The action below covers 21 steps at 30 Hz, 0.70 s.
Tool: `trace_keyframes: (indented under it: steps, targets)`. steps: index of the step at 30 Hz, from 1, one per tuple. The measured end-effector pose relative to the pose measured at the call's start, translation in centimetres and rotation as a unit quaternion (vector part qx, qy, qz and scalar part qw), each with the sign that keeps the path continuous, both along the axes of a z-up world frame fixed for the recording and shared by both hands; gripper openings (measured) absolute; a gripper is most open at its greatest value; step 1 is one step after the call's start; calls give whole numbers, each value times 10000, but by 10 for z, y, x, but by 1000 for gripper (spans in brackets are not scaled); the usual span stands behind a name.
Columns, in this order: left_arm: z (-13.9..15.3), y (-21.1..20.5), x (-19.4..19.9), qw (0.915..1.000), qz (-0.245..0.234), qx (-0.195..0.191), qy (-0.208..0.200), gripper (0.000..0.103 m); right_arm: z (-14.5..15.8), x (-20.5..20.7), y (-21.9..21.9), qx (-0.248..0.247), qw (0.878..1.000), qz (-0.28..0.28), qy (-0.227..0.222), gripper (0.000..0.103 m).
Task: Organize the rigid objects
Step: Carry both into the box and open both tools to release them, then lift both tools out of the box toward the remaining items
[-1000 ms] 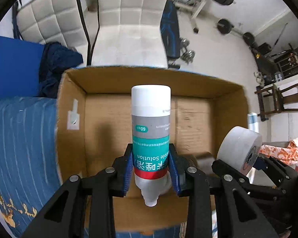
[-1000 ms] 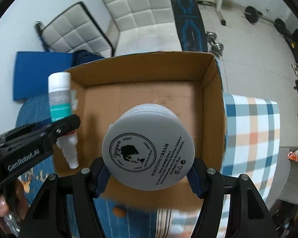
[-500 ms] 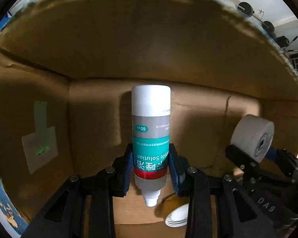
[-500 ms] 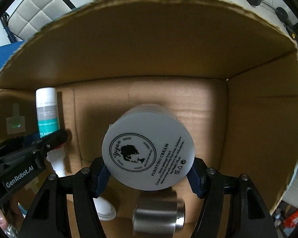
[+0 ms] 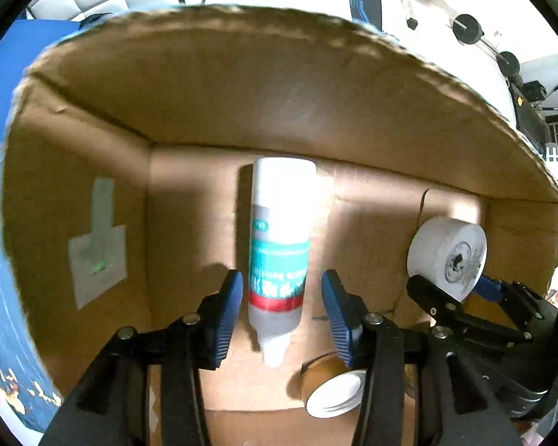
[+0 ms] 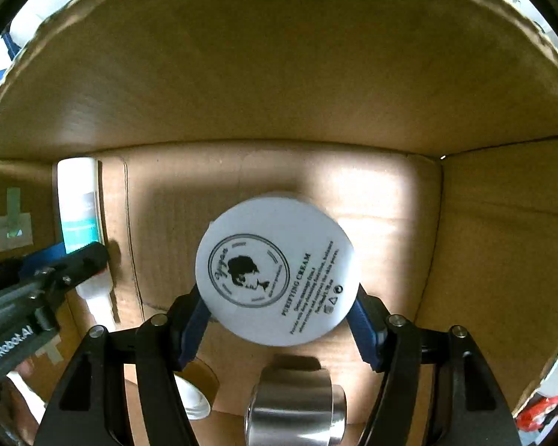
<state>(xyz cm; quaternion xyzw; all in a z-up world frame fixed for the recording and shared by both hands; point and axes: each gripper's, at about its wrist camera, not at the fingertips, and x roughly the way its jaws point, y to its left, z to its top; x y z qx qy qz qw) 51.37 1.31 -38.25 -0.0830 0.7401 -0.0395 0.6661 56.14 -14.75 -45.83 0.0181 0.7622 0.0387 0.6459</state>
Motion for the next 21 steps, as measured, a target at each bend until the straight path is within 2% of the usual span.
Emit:
trace_keyframes:
  steps: [2, 4, 6, 8, 10, 12, 15, 21]
  targets:
    - [7, -1, -6, 10000, -31, 42, -54, 44, 3, -3, 0, 27, 10000, 12, 37, 74]
    - [16, -1, -14, 9999, -73, 62, -142, 58, 10, -7, 0, 42, 10000, 11, 17, 89]
    - [21, -1, -20, 9998, -60, 50, -209, 62, 18, -14, 0, 64, 10000, 19, 10, 95]
    - [29, 0, -30, 9994, -30, 41, -352, 76, 26, -23, 1, 76, 9999, 78, 4, 97]
    - [41, 2, -40, 9983, -15, 74, -575, 88, 35, -31, 3, 22, 9999, 123, -70, 103]
    - [54, 2, -50, 9972, -32, 112, -732, 90, 43, -40, 5, -13, 9997, 163, -162, 103]
    - [72, 5, -60, 9956, -54, 110, -928, 98, 57, -56, 10, -90, 9993, 240, -287, 103]
    - [108, 25, -84, 9906, 17, 41, -1364, 99, 89, -87, 16, -21, 9980, 99, -629, 103]
